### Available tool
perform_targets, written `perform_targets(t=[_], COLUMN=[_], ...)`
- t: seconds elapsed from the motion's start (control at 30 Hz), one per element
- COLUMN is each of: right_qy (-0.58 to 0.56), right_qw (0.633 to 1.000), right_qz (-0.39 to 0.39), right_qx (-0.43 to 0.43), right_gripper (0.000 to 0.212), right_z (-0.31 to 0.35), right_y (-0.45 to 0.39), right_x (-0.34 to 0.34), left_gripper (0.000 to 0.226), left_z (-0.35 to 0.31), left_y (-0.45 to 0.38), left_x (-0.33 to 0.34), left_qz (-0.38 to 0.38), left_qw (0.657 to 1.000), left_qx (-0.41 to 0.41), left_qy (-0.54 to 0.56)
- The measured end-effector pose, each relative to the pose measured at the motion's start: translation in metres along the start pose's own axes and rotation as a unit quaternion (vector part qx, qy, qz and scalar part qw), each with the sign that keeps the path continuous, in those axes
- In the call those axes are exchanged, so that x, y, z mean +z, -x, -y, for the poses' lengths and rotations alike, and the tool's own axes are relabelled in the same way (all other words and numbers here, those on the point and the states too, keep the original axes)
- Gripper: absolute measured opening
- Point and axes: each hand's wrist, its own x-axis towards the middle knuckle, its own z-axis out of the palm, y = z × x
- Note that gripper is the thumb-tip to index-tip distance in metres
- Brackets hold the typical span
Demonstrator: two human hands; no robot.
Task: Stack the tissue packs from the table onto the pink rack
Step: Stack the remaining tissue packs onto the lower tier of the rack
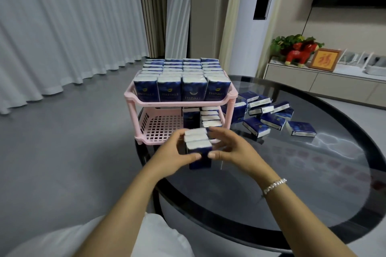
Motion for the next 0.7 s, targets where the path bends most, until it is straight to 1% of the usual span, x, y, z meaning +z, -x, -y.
perform_targets(t=[0.03,0.1,0.13,0.17,0.23,0.27,0.3,0.33,0.37,0.47,0.6,0.7], right_qy=[0.006,0.029,0.039,0.046,0.054,0.063,0.072,0.076,0.075,0.075,0.081,0.089], right_qw=[0.998,0.977,0.965,0.959,0.963,0.966,0.966,0.964,0.96,0.952,0.955,0.954], right_qz=[-0.066,-0.212,-0.259,-0.278,-0.263,-0.25,-0.248,-0.254,-0.267,-0.296,-0.284,-0.285], right_qx=[-0.008,-0.014,-0.013,-0.008,0.006,0.014,0.023,0.031,0.033,0.023,0.015,0.007], right_gripper=[0.058,0.043,0.039,0.04,0.045,0.045,0.043,0.04,0.037,0.035,0.037,0.037], right_z=[-0.003,-0.012,-0.016,-0.022,-0.032,-0.037,-0.042,-0.046,-0.05,-0.056,-0.059,-0.061], right_y=[-0.003,-0.009,-0.013,-0.017,-0.027,-0.031,-0.034,-0.037,-0.038,-0.04,-0.041,-0.041], right_x=[0.001,0.001,0.001,0.001,0.003,0.005,0.007,0.009,0.011,0.014,0.013,0.013], left_gripper=[0.058,0.058,0.058,0.057,0.059,0.066,0.078,0.088,0.091,0.078,0.081,0.081], left_z=[0.001,-0.002,-0.003,-0.004,-0.006,-0.008,-0.009,-0.01,-0.013,-0.015,-0.005,0.003], left_y=[-0.005,-0.017,-0.024,-0.032,-0.047,-0.054,-0.06,-0.066,-0.069,-0.079,-0.084,-0.082], left_x=[-0.009,-0.024,-0.031,-0.036,-0.041,-0.043,-0.044,-0.044,-0.043,-0.039,-0.03,-0.024], left_qz=[-0.013,-0.034,-0.039,-0.035,-0.018,-0.01,-0.003,0.005,0.009,0.002,0.015,0.001], left_qw=[1.0,0.999,0.999,0.999,0.999,0.999,0.999,0.998,0.996,0.989,0.982,0.979], left_qx=[0.002,0.001,-0.004,-0.013,-0.038,-0.044,-0.048,-0.05,-0.051,-0.047,-0.047,-0.033], left_qy=[0.006,0.005,0.007,0.011,0.007,-0.005,-0.022,-0.044,-0.077,-0.138,-0.183,-0.203])
